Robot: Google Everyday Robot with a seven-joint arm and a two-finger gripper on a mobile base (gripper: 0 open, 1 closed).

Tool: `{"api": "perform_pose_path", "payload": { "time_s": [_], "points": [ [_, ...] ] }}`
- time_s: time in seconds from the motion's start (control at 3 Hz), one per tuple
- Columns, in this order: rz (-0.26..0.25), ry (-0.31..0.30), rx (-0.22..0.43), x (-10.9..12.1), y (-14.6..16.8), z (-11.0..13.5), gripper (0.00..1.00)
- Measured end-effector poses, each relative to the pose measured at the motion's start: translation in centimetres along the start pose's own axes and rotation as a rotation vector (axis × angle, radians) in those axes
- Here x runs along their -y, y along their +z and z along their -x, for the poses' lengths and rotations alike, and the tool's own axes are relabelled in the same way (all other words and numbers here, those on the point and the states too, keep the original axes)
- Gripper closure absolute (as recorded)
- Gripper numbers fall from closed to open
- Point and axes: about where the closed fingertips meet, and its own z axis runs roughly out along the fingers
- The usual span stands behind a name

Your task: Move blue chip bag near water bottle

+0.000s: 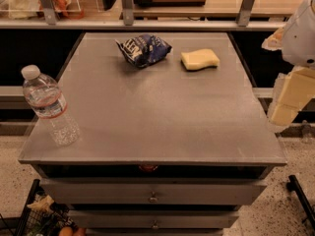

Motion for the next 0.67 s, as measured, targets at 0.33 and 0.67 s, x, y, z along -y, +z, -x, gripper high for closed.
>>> {"api": "perform_pose_path", "payload": {
  "time_s": [0.33,0.67],
  "points": [
    [-0.009,-0.01,0.014,0.0,-0.3,0.1,0.0],
    [-0.026,-0.088,0.002,1.1,0.2,0.8,0.0]
  ]
}}
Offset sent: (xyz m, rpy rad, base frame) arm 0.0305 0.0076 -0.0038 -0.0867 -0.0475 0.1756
